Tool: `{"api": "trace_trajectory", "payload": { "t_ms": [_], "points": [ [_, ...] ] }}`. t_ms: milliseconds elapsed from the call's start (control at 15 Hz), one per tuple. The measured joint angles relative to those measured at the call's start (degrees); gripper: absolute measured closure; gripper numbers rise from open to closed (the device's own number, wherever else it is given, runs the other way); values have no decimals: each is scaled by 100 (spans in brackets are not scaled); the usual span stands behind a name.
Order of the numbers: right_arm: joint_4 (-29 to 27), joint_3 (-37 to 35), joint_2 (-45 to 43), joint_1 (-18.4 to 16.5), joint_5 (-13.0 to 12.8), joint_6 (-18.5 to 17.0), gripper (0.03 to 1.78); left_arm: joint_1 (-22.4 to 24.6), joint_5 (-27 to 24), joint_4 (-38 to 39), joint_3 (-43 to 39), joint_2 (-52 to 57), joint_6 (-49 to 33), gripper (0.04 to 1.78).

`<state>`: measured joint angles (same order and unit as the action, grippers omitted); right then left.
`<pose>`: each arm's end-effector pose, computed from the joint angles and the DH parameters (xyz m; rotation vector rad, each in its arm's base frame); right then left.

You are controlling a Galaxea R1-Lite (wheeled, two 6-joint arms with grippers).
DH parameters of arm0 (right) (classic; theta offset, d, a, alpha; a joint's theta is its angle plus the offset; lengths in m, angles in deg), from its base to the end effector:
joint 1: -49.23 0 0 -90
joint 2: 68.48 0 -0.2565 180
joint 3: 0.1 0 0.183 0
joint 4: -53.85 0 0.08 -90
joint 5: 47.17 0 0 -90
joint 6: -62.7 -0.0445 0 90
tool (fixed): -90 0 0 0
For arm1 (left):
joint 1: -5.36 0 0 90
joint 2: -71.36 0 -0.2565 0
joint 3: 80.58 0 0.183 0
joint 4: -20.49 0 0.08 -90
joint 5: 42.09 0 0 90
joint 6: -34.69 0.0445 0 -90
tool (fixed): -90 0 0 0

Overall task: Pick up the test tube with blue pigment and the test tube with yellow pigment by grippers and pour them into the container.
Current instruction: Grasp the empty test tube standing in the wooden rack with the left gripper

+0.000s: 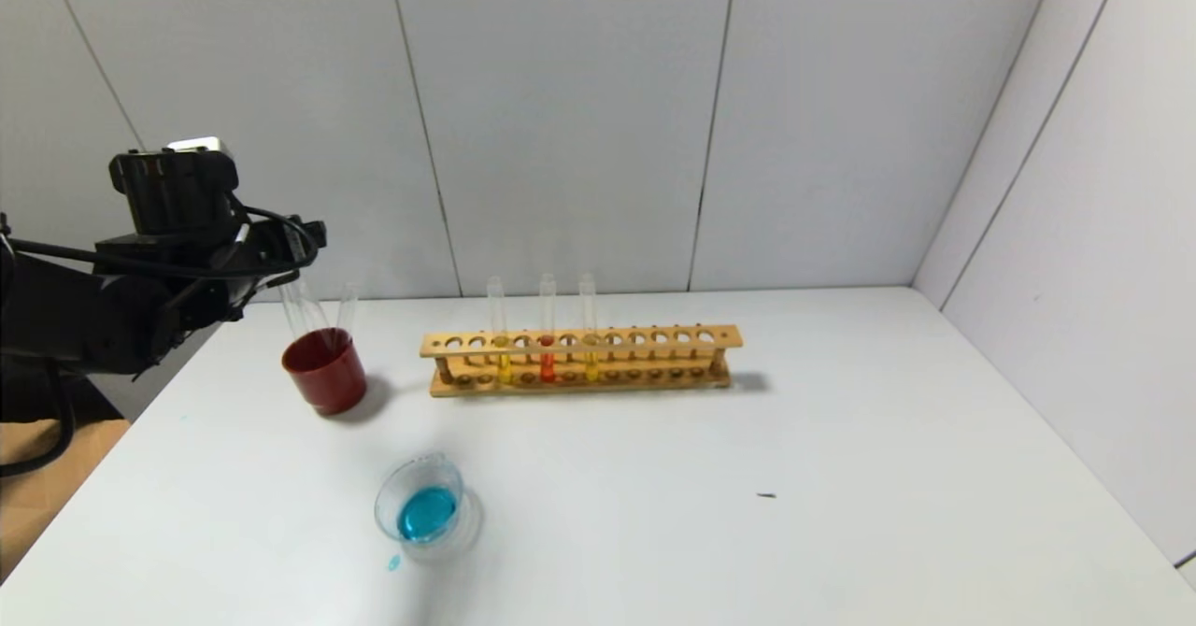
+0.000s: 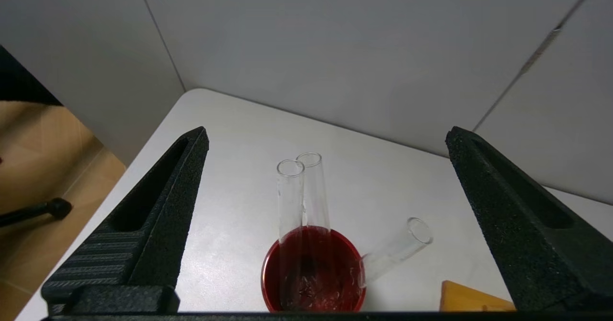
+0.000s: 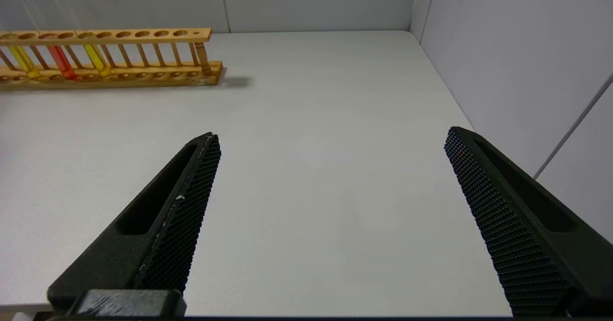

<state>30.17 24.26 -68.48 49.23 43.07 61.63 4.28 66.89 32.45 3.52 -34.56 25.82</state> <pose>0.0347 0.0002 0.0770 0.0186 -0.0118 0.0043 0.3607 0.0077 0.1577 -0.1231 0.1456 0.3241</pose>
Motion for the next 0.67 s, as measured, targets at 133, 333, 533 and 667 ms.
{"api": "trace_trajectory", "payload": {
  "t_ms": [133,333,533,667],
  "points": [
    [-2,0,0,2,0,-5,10,-187,20,-17,-199,301,77,8],
    [-2,0,0,2,-2,-2,10,-669,20,-56,-633,835,313,8],
    [0,0,0,0,0,0,10,-1296,157,-141,-1062,1279,379,8],
    [-2,0,0,0,-2,-2,10,-1670,276,-141,-1298,1497,390,8]
  ]
}}
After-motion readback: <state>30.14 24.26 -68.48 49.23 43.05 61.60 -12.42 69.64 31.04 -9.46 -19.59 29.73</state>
